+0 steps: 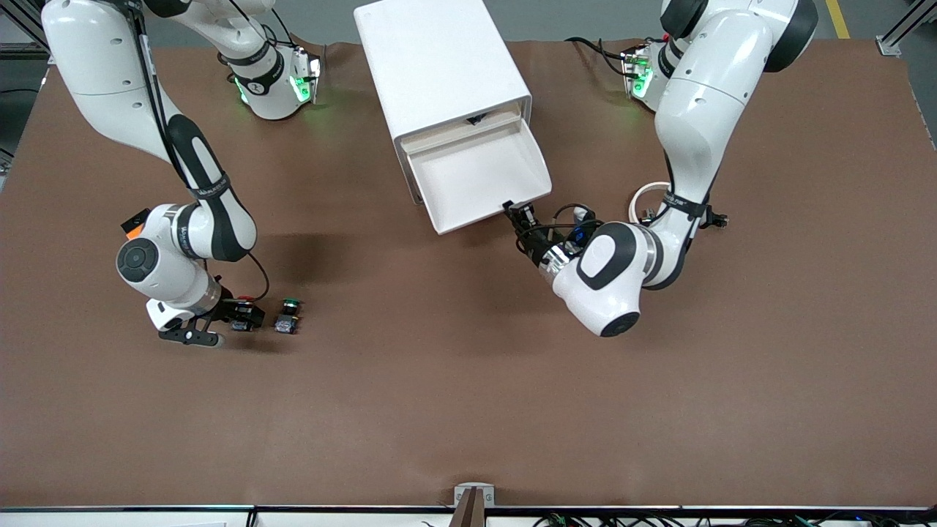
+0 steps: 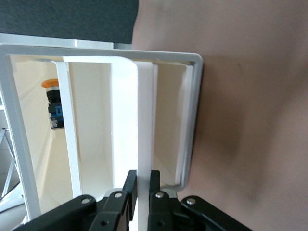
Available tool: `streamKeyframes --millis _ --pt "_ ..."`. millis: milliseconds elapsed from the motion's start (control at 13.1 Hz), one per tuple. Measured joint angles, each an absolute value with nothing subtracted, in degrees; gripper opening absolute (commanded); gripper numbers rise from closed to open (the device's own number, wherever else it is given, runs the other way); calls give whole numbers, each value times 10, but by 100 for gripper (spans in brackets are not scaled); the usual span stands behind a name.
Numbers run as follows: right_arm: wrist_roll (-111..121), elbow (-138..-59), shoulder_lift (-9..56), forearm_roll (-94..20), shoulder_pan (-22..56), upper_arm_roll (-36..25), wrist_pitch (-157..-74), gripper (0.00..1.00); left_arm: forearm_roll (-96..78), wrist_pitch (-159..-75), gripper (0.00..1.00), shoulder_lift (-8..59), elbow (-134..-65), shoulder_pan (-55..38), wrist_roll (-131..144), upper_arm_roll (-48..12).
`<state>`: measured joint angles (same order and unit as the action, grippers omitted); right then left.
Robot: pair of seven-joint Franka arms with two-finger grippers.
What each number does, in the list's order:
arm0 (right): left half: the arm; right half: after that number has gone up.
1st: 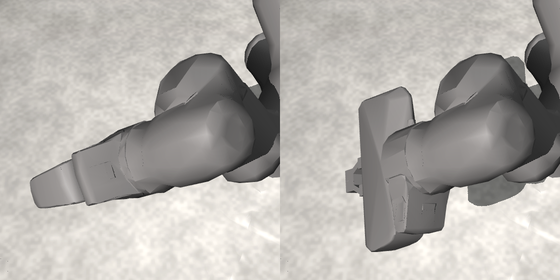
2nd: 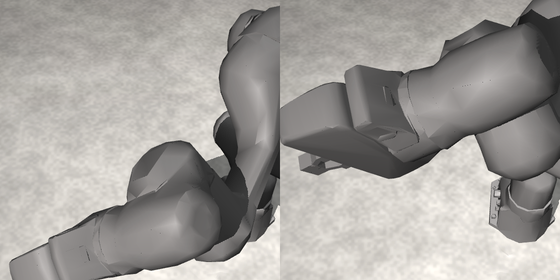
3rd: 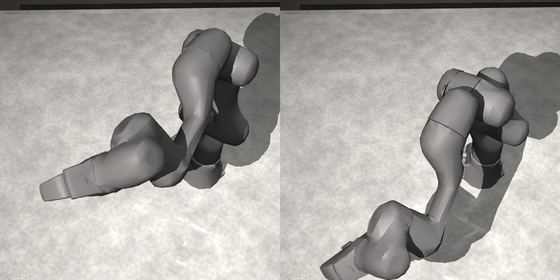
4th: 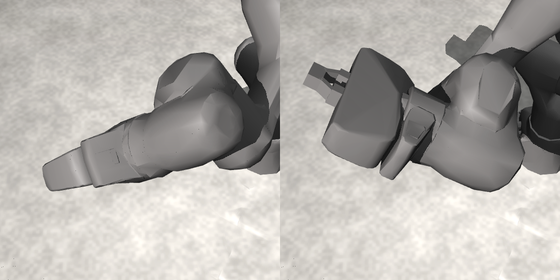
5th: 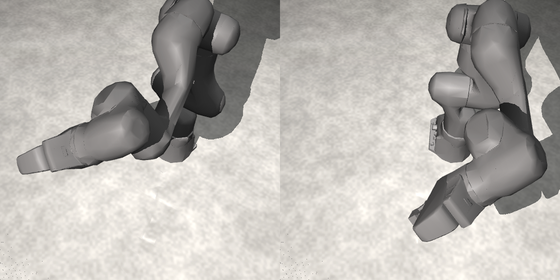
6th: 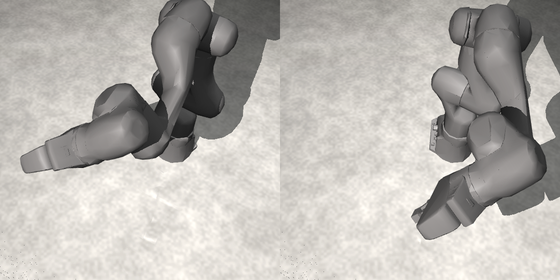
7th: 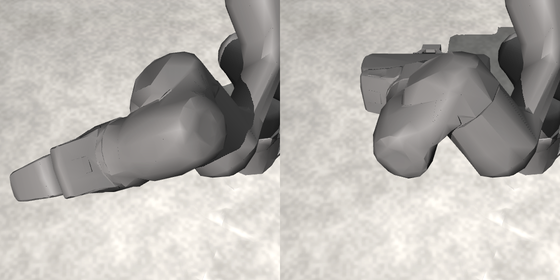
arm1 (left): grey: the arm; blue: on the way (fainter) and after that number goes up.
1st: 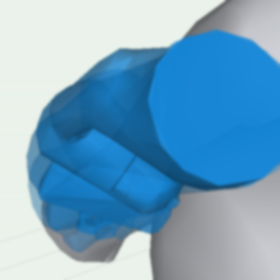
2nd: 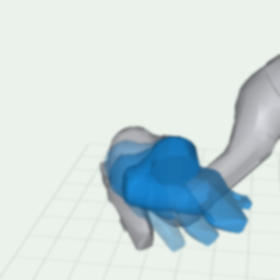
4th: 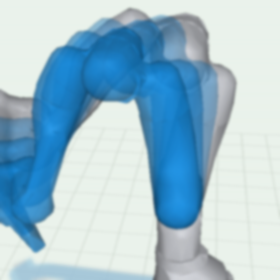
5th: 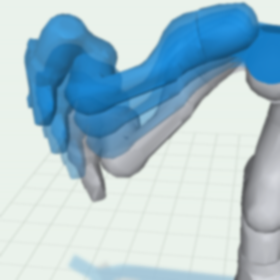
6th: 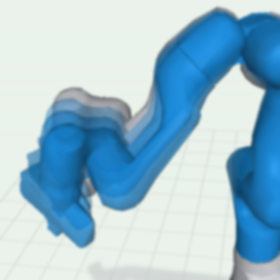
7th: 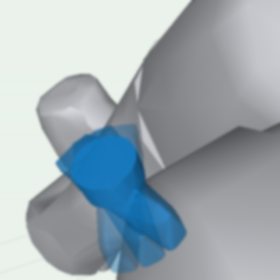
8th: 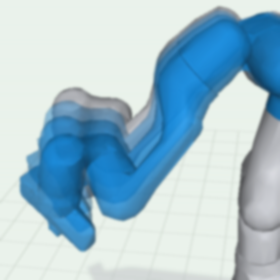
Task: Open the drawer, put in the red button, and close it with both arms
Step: 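Grasp the red button with the right gripper while the left gripper releases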
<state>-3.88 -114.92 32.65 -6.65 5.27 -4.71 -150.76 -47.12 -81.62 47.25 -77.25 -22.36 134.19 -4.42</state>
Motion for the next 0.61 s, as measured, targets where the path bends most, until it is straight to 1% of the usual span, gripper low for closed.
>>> streamKeyframes --millis 460,536,613 --pt "-75 -1141 321 -67 68 -47 -1498 0 -473 -817 100 468 -724 -195 1339 -42" --pt "-87 -1132 315 -67 71 -47 -1472 0 -473 -817 100 467 -714 -192 1339 -37" --pt "-105 -1116 304 -67 75 -46 -1429 0 -470 -816 100 465 -706 -192 1328 -24"
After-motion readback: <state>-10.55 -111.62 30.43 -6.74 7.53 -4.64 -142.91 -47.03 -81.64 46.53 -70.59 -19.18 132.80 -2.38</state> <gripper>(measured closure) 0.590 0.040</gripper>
